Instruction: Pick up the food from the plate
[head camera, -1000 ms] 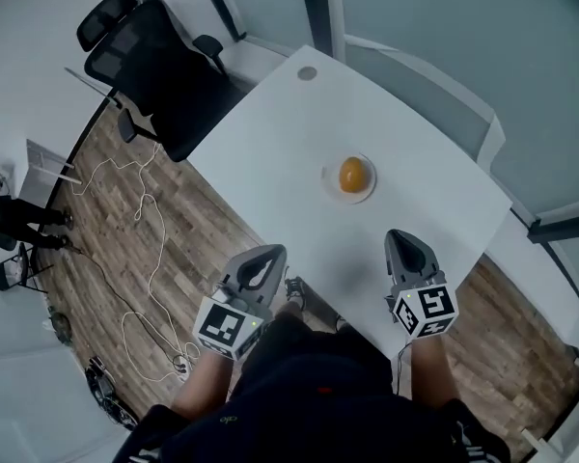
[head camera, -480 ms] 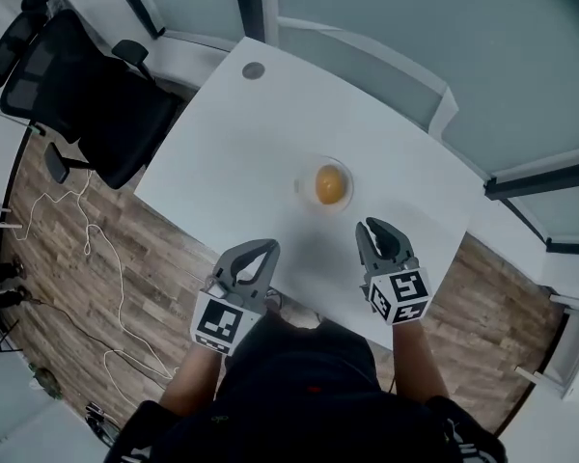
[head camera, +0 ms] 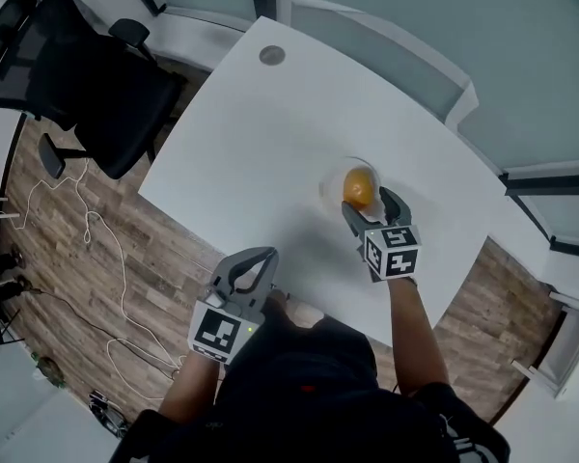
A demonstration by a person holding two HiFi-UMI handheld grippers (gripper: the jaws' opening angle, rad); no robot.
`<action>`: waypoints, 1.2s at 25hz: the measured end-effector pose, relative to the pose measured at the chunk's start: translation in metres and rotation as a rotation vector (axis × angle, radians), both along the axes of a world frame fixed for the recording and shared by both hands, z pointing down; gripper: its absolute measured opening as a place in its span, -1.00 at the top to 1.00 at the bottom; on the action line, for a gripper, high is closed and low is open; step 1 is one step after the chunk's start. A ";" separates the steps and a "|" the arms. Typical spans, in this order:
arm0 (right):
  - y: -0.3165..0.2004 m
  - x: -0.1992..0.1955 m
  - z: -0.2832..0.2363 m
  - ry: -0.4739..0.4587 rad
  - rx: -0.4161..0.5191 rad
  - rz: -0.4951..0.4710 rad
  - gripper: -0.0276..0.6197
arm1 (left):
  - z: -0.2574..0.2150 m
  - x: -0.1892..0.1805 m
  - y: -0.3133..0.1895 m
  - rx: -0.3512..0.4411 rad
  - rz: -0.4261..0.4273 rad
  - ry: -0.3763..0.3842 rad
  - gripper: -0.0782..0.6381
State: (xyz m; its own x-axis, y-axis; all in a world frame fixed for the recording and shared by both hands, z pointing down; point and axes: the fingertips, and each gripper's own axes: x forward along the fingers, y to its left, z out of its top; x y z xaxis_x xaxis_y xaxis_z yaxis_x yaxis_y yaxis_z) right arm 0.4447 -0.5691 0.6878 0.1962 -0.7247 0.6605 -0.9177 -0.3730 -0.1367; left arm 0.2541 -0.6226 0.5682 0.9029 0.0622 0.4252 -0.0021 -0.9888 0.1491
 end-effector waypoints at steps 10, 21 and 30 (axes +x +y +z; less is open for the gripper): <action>-0.015 0.007 0.027 0.082 -0.120 0.037 -0.14 | -0.003 -0.018 -0.023 -0.026 -0.065 -0.019 0.72; 0.029 -0.006 -0.113 0.253 0.114 0.013 -0.13 | -0.069 -0.014 0.004 0.047 -0.044 0.081 0.72; 0.082 -0.035 -0.253 0.378 0.358 0.008 -0.13 | -0.140 0.000 0.039 0.147 -0.006 0.196 0.72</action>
State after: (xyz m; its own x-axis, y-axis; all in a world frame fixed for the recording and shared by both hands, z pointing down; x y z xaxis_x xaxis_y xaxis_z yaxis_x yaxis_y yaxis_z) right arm 0.4102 -0.4872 0.4344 0.3798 -0.8896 0.2536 -0.9249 -0.3711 0.0832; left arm 0.2546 -0.5836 0.4280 0.9693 0.0069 0.2459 0.0068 -1.0000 0.0014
